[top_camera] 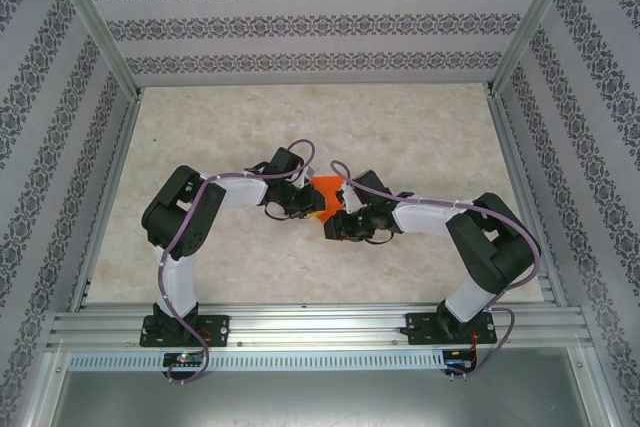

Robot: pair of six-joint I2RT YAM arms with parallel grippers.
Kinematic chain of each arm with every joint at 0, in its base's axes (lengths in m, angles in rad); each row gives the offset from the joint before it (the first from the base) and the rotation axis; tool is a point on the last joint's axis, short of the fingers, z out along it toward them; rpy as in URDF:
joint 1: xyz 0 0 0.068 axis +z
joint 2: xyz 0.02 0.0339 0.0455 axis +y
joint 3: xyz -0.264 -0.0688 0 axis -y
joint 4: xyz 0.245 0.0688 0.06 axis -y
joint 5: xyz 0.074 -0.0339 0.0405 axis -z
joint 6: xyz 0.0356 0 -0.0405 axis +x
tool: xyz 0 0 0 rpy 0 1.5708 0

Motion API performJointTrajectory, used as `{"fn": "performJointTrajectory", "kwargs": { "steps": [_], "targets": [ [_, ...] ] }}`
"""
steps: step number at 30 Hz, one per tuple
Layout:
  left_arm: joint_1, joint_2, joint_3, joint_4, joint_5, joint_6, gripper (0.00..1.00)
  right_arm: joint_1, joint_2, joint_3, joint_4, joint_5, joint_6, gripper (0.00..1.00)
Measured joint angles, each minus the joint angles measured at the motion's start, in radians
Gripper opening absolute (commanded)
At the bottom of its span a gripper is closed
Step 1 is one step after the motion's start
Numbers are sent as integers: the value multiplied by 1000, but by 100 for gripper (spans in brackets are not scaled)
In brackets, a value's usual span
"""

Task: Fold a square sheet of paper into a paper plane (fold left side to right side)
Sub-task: Third fold the triangle at the center of the table.

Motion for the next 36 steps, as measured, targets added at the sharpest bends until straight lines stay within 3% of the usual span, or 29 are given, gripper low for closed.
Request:
{"fn": "performJointTrajectory", "kwargs": {
  "steps": [20,28,36],
  "targets": [
    [0,0,0,0,0,15,21,-27,1,-21,1,15,53,32],
    [0,0,8,-9,0,22,23,-33,6,-21,-16,35,89,23],
    [0,-17,19,-50,-24,34,24,-54,12,-44,7,22,157,7]
  ]
}}
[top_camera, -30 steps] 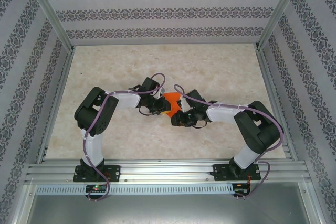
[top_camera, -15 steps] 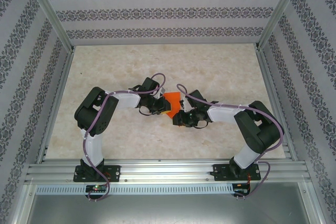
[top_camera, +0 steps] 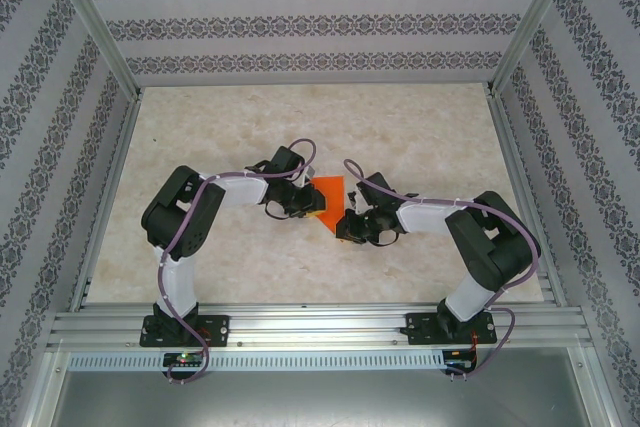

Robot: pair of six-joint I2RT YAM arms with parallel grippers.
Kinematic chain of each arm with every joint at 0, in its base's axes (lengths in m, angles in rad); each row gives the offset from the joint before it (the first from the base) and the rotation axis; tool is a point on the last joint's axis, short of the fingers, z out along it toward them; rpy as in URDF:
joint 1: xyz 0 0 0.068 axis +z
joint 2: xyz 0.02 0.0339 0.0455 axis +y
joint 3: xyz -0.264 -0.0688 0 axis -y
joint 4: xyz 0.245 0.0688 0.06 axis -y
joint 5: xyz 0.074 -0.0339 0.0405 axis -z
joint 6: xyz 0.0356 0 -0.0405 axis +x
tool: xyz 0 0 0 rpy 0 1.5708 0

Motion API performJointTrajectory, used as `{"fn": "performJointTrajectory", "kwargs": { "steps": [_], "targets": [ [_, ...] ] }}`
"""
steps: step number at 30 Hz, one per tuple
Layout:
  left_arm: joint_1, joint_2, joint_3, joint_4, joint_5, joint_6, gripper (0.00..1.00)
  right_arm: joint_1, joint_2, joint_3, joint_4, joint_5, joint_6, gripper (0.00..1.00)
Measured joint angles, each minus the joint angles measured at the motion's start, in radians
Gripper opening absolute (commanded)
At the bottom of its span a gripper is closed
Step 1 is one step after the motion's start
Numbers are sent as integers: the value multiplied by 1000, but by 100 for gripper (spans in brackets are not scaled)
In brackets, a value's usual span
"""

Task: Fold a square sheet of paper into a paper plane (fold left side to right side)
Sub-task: Third fold the triangle at the center of the table.

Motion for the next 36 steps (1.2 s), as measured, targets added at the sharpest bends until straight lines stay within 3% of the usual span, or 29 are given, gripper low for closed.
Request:
{"fn": "performJointTrajectory", "kwargs": {
  "steps": [11,18,36],
  "targets": [
    [-54,-134,-21,-21,-25,5,23,-18,15,-3,11,-48,34,3],
    [-124,-115,-36,-6,-25,-26,20,-19,16,-3,11,-50,34,3],
    [-124,-28,-83,121,-26,-136,19,-19,21,5,-1,-50,34,3]
  ]
}}
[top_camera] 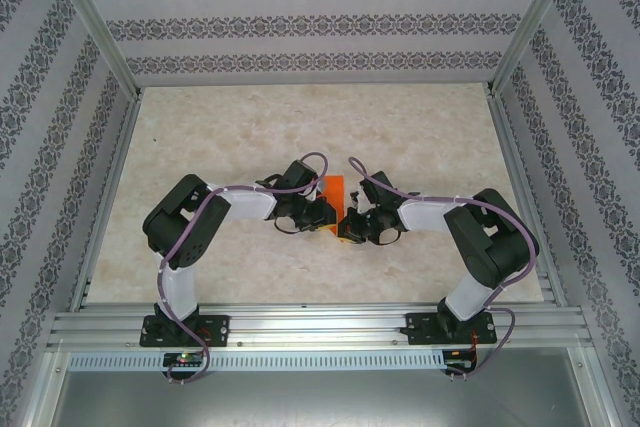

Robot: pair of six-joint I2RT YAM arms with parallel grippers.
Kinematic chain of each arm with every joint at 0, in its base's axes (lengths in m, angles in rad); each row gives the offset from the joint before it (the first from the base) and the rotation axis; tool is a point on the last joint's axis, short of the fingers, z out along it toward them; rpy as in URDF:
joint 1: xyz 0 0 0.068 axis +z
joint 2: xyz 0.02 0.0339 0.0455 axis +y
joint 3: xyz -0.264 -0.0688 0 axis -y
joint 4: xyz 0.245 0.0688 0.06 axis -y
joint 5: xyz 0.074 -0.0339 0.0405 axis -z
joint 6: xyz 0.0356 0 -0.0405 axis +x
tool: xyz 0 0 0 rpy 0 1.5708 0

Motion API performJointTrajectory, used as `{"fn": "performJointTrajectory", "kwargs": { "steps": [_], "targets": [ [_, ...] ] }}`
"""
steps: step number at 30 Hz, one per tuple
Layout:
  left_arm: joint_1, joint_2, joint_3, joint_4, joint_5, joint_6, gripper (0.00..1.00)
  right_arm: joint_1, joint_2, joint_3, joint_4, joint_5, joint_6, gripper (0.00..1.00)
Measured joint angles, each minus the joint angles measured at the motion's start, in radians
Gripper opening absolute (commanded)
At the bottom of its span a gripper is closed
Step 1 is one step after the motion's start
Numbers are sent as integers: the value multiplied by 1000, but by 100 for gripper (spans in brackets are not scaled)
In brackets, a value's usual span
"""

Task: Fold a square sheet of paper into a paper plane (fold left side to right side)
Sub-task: Third fold the triangle at the center of the table.

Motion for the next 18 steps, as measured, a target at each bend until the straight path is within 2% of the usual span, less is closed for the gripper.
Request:
{"fn": "performJointTrajectory", "kwargs": {
  "steps": [13,18],
  "targets": [
    [8,5,3,-3,-23,1,19,1,9,20,-35,5,-1,3],
    [64,15,26,-27,-23,31,20,2,13,24,-34,5,-1,3]
  ]
}}
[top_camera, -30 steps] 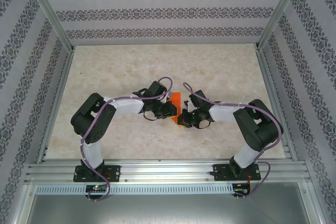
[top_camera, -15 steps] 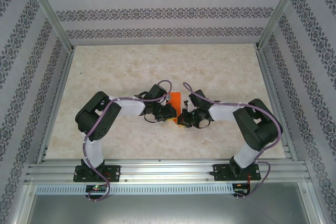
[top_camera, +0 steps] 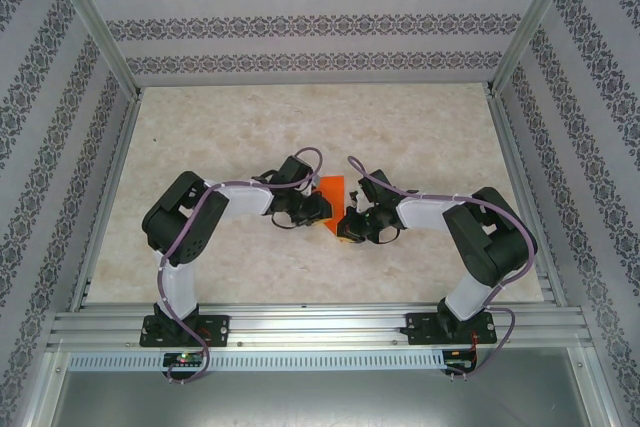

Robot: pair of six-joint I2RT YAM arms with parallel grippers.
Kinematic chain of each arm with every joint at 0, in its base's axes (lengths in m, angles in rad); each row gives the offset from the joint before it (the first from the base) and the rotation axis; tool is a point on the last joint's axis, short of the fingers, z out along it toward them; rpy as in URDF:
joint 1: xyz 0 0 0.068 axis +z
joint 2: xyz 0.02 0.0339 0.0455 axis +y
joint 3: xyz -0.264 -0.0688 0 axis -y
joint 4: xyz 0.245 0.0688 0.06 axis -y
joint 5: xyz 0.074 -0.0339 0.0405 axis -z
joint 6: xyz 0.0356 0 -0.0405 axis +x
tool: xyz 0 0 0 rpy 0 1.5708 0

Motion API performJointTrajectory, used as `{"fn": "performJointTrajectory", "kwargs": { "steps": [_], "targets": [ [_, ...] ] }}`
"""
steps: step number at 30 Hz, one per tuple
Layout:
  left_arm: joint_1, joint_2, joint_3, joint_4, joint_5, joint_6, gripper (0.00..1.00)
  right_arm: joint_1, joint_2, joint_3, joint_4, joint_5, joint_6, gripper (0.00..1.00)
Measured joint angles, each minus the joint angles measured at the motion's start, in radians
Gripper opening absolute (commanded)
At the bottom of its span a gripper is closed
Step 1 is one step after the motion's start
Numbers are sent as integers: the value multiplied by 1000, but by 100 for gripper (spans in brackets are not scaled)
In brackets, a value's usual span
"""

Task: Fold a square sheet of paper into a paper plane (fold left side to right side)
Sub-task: Third fold the triangle at the center of the table.

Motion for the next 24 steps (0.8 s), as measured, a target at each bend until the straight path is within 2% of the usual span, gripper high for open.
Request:
{"fn": "performJointTrajectory", "kwargs": {
  "steps": [6,13,20,24],
  "targets": [
    [70,31,63,-56,-13,54,20,1,0,0,1,0,0,3],
    [125,34,60,-51,0,83,21,2,3,0,16,0,-1,3],
    [145,34,75,-64,16,124,30,2,0,0,26,1,-15,6],
    [200,5,101,-126,-45,165,41,8,-37,8,-35,59,-50,16]
  ]
}}
